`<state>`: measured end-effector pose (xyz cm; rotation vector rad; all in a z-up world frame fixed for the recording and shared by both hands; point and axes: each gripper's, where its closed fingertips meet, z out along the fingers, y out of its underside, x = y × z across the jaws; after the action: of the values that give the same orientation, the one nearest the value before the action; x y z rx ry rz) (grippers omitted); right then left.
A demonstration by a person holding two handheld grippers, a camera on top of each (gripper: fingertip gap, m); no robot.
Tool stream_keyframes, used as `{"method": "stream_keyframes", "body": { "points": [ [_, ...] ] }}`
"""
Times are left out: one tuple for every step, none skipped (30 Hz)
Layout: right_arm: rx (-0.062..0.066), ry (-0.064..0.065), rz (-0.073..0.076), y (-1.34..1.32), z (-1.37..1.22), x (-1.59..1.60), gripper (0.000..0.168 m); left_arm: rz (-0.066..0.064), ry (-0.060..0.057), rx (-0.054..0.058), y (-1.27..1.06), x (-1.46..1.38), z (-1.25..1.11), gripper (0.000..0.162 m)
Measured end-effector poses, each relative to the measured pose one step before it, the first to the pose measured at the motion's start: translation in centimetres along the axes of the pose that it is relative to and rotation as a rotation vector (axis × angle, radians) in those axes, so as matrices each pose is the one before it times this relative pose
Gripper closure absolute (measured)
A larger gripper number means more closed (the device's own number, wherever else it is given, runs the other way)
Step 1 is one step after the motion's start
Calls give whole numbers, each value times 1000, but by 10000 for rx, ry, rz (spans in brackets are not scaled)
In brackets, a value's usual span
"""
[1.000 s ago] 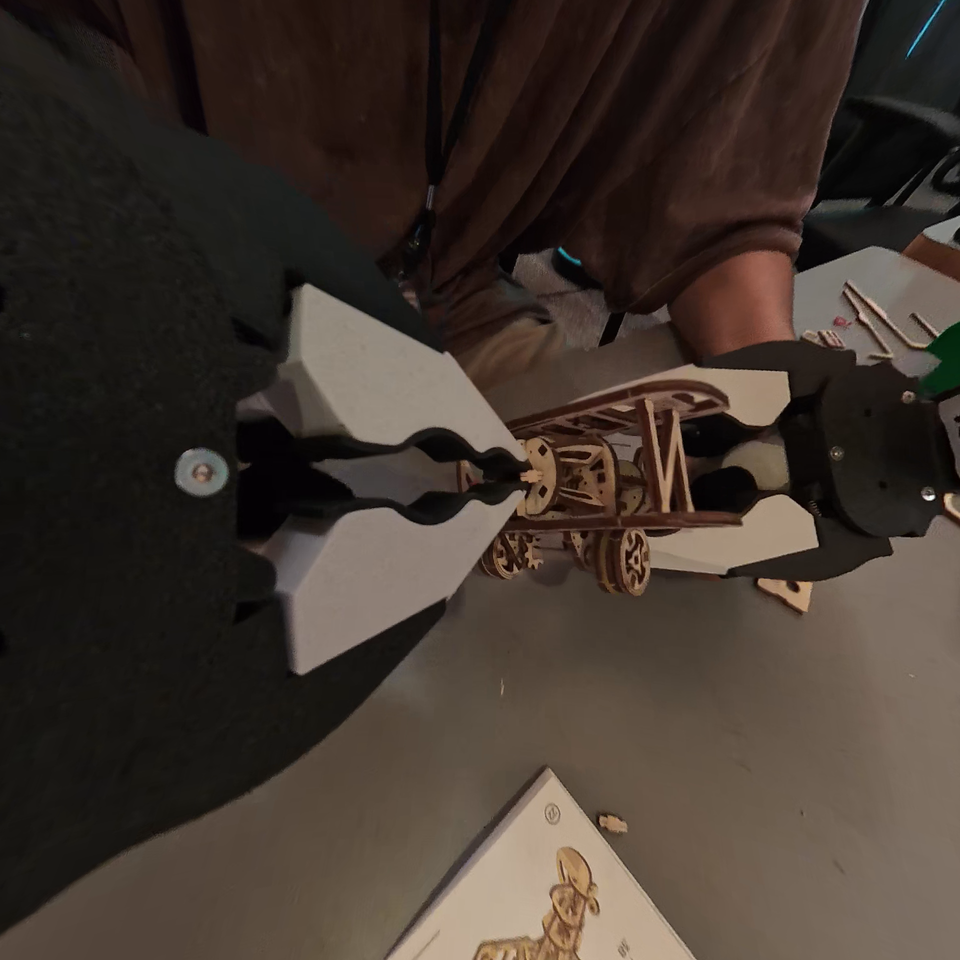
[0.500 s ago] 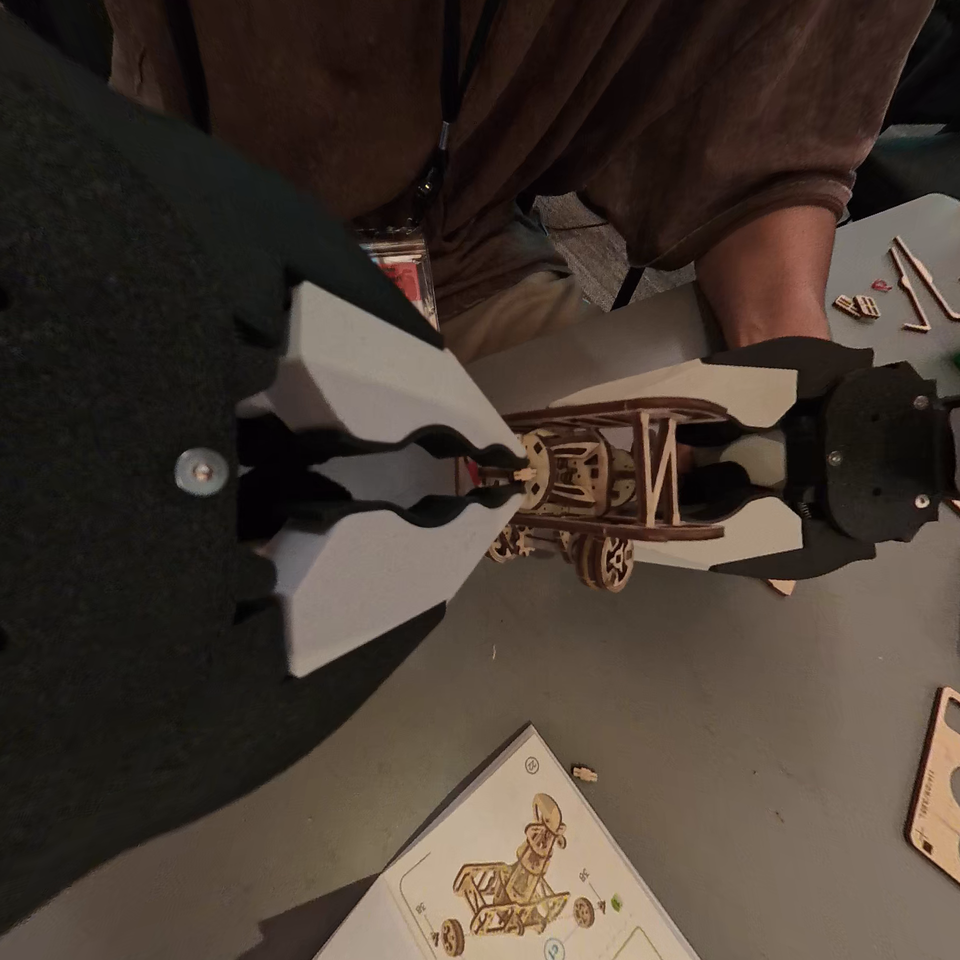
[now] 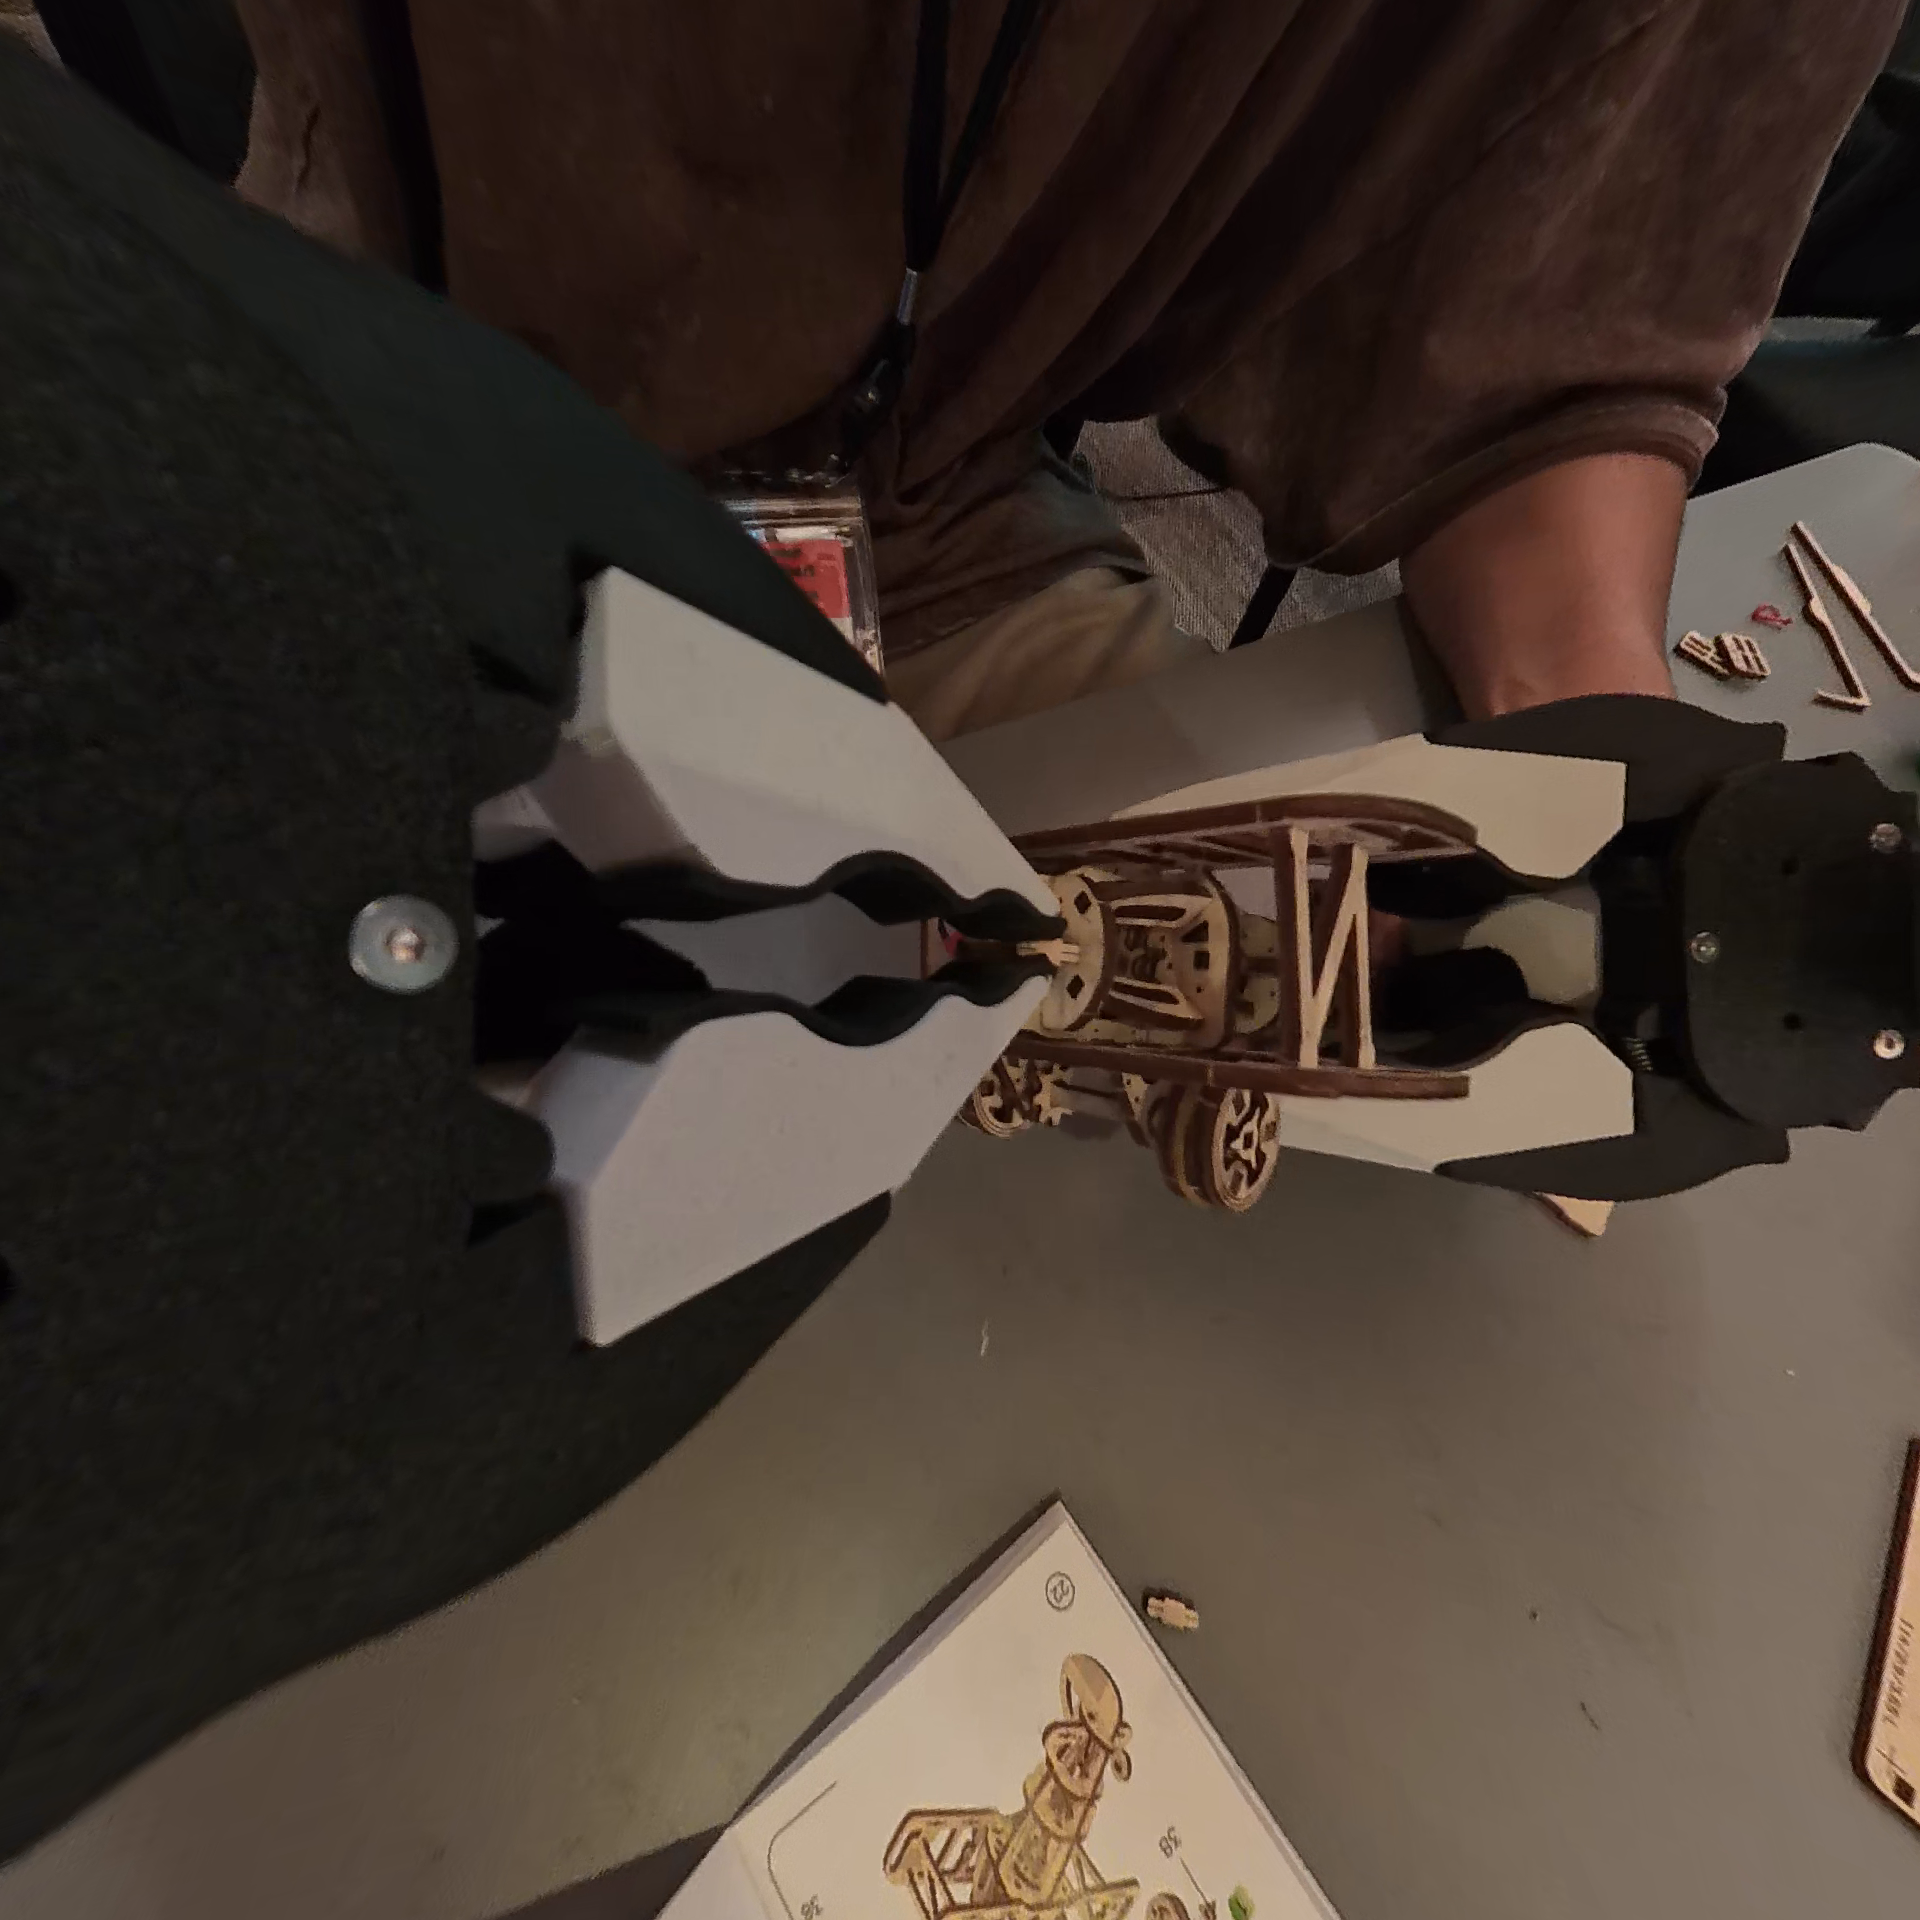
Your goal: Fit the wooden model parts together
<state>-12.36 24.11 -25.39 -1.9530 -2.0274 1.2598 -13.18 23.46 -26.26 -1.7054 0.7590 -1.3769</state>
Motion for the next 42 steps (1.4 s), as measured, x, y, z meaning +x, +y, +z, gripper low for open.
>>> {"method": "stream_keyframes", "body": {
  "points": [
    [-47,35,0,-86,-37,47,166,-42,-13,34,-49,-59,-21,113],
    [-163,11,8,52,-28,10,166,10,-17,-25,34,-4,37,113],
    [-137,8,16,7,-51,23,166,26,-43,14,-16,-30,19,113],
    [-28,7,-10,-90,-41,-14,166,-11,26,59,-81,29,-58,113],
    [-19,-77,77,-69,-52,-103,166,10,55,33,-38,77,-20,113],
    [-111,-65,67,55,-27,-40,166,22,-21,-75,109,22,75,113],
    [-93,-70,58,66,-6,-53,166,21,6,-50,75,38,57,113],
    [-118,-146,108,88,12,-136,166,17,70,-52,72,122,57,113],
    [-132,-119,101,51,-17,-76,166,3,22,-48,78,43,55,113],
    [-184,-111,81,68,-7,-50,166,16,10,-6,6,24,32,113],
    [-232,-56,-4,60,34,-27,167,5,16,-47,66,32,26,113],
    [-269,-62,-3,74,35,-51,166,-15,54,-33,40,65,23,113],
    [-306,-74,31,51,-25,-42,166,17,4,-47,63,28,62,113],
    [-257,-77,62,-46,-70,-34,166,-32,36,-10,10,7,7,113],
    [-253,-123,126,-54,-58,-69,167,-17,49,31,-44,49,-23,113],
    [-305,-71,66,-1,-29,-11,167,1,-14,-29,50,-16,29,113],
    [-307,11,-17,12,-17,32,168,-9,-12,-19,17,-21,20,113],
    [-349,-91,40,88,39,-123,168,32,75,-45,75,140,48,113],
    [-379,-65,118,113,45,-58,167,12,-9,-82,119,21,107,113],
    [-384,-29,146,154,66,14,167,27,-24,-87,115,-6,102,112],
    [-356,-65,199,88,68,-5,168,5,-2,-77,113,12,65,112],
    [-283,7,140,33,45,94,168,-46,-21,-4,-3,-74,-7,113],
    [-231,11,89,-13,-13,85,168,-23,-36,9,-10,-73,-6,112],
    [-100,26,-2,-154,-108,47,168,-40,-4,45,-59,-34,-59,113],
    [-52,30,-69,-118,-125,-21,168,-20,26,60,-84,7,-51,113],
    [-35,52,-60,-24,-20,9,167,-5,-8,2,1,-23,-6,113],
    [35,66,-50,-18,62,39,167,-27,21,-14,17,2,-11,113],
    [53,-13,-62,42,100,-49,167,26,46,-12,15,85,4,113],
    [169,71,-207,-50,56,29,168,-29,8,62,-78,-24,-88,113],
    [260,82,-184,-138,-103,45,168,-83,36,99,-132,-36,-96,113],
    [347,20,-110,-232,-192,-3,168,-76,46,176,-232,-8,-150,113],
    [421,125,-83,-268,-214,136,168,-119,-19,175,-239,-152,-165,113],
    [369,86,-100,-126,-92,68,167,-33,-1,50,-78,-39,-45,113],
    [400,83,-121,-39,23,43,167,1,-25,-5,6,-38,-13,113],
    [451,3,-18,-9,-5,-12,167,12,3,15,-24,6,-2,113],
    [509,-11,-7,-62,-52,6,167,-20,14,67,-92,-12,-36,113],
    [502,5,21,-50,-36,13,167,-37,29,48,-73,-6,-33,113],
    [379,16,-42,74,45,-5,167,10,0,-55,68,5,41,113],
    [331,89,-63,81,37,76,167,-19,-49,-33,50,-83,22,113],
    [281,30,32,54,31,31,167,7,-15,-9,6,-15,22,113],
    [259,19,21,5,18,23,166,-22,-7,2,2,-26,-13,113],
    [181,100,13,32,23,138,166,-57,-67,-11,1,-149,12,114]
  ]
}}
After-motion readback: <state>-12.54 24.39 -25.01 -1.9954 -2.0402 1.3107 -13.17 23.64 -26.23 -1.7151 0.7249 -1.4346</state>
